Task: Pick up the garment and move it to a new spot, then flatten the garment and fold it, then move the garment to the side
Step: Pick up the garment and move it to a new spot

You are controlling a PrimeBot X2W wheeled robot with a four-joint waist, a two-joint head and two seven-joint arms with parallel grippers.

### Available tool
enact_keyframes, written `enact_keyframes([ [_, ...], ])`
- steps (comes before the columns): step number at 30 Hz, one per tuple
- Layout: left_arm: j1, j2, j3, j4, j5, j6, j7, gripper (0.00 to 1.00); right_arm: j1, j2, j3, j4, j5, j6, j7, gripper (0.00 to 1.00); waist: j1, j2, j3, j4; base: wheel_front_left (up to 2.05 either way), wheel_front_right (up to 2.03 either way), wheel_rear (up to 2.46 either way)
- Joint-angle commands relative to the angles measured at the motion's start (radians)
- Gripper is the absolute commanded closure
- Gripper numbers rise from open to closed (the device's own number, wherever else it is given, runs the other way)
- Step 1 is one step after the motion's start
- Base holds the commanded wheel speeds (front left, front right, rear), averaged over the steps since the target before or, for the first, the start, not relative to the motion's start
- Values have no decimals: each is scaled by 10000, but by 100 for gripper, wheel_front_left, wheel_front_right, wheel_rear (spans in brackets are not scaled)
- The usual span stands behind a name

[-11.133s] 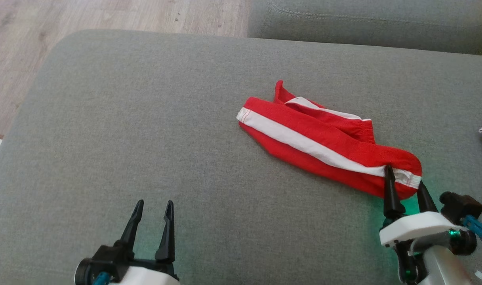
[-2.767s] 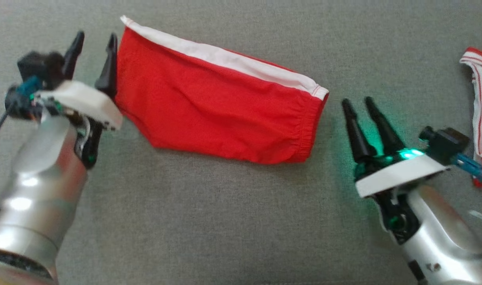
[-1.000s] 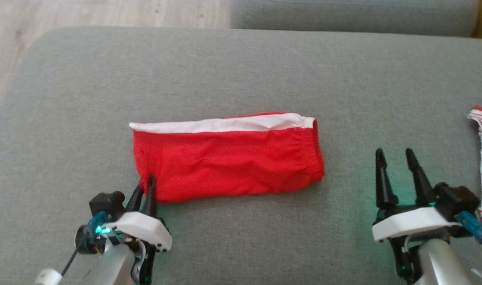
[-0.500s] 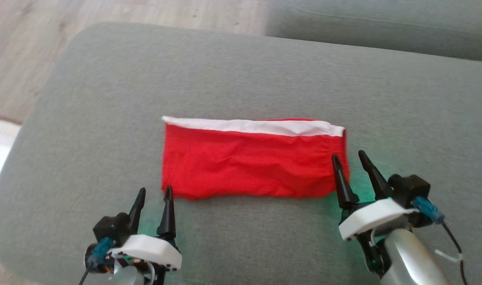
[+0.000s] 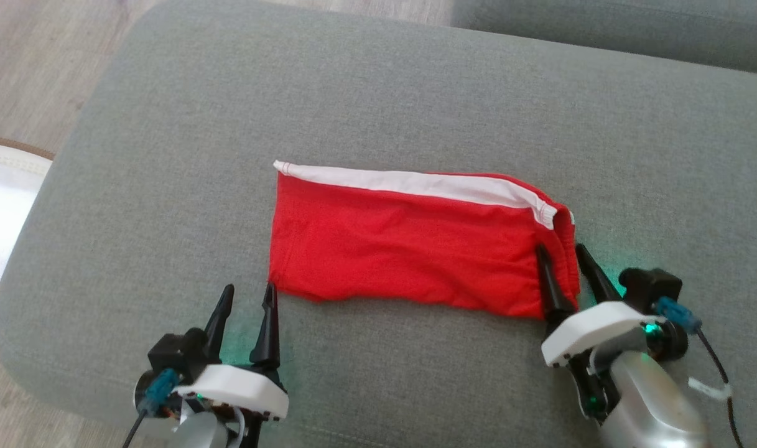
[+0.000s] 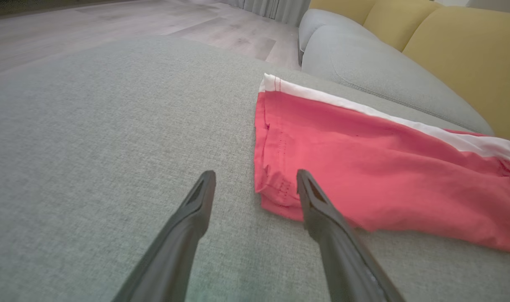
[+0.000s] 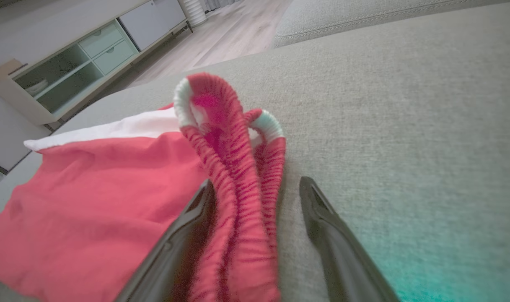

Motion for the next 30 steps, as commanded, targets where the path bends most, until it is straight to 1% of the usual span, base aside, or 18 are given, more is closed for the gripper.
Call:
enact_keyframes([
  [1, -138, 23, 303, -346, 19, -71, -122, 0, -99, 123, 545, -20, 312, 37, -29, 62, -1, 0, 53, -42, 0, 0, 0],
  [2, -152, 22, 281, -376, 5, -76, -122, 0, -113, 123, 669, -5, 521, 37, -31, 97, -1, 0, 82, -55, 0, 0, 0],
  [3, -166, 21, 261, -396, -7, -79, -122, 0, -127, 123, 746, 27, 730, 37, -32, 100, -1, 0, 100, -63, 0, 0, 0],
  [8, -211, 20, 200, -402, -11, -84, -122, 0, -188, 123, 771, 269, 1266, 37, -37, 100, -1, 0, 121, -99, 0, 0, 0],
  [13, -155, 20, 278, -358, 10, -60, -122, 0, -193, 42, 141, 204, 1357, 37, -41, 100, -1, 0, -18, -256, 0, 0, 0],
  [16, -11, 19, 220, -332, 53, -75, -122, 0, -14, -261, -482, -11, 1385, 37, -41, 100, -1, 0, -179, -466, 0, 0, 0],
  [21, 255, 19, -32, -255, -43, -108, -122, 0, 368, -1109, -1780, -380, 1345, 37, -42, 100, -1, 0, -438, -967, 0, 0, 0],
  [24, 363, 19, -282, -255, -146, -108, -122, 0, 531, -1460, -2217, -530, 1253, 37, -42, 100, -1, 0, -553, -1234, 0, 0, 0],
  [27, 426, 19, -471, -228, -213, -65, -122, 0, 614, -1363, -2126, -976, 1400, 37, 124, 100, -1, 0, -632, -1429, 0, 0, 0],
  [30, 422, 19, -655, -153, -259, -47, -122, 0, 718, -922, -1640, -1873, 1867, 37, 542, 100, -1, 0, -666, -1498, 0, 0, 0],
])
